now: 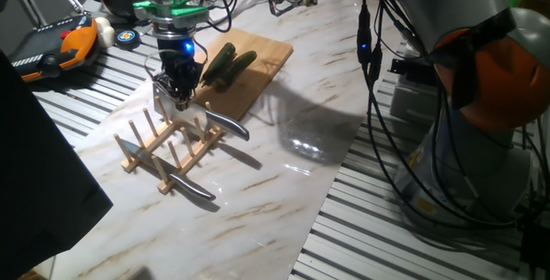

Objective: Cut the cucumber into segments

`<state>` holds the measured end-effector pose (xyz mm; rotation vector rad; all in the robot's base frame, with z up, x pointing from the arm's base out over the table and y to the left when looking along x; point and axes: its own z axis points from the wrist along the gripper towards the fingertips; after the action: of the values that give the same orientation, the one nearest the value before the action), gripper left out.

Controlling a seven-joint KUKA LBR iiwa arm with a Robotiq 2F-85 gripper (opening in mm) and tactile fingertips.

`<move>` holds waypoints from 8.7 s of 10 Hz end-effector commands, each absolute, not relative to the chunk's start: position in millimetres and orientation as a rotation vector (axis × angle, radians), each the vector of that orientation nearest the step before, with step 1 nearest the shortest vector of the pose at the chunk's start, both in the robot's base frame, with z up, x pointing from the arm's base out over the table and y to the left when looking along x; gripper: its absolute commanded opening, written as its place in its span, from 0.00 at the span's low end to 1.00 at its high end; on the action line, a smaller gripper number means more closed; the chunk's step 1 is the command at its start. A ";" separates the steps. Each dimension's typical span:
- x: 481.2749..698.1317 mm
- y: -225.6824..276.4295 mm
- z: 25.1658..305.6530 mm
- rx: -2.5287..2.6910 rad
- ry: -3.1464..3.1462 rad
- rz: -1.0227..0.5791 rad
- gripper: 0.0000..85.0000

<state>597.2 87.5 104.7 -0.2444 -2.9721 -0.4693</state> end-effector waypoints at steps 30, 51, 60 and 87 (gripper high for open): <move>579.5 46.8 204.0 -0.198 -2.938 -0.387 0.01; 588.8 -35.5 194.1 -0.011 -2.998 -0.060 0.01; 588.8 -35.5 194.1 -0.208 -3.015 -0.094 0.01; 608.3 -125.9 177.8 0.078 -3.004 0.007 0.01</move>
<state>608.2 -126.2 177.1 0.0775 -3.0048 0.0075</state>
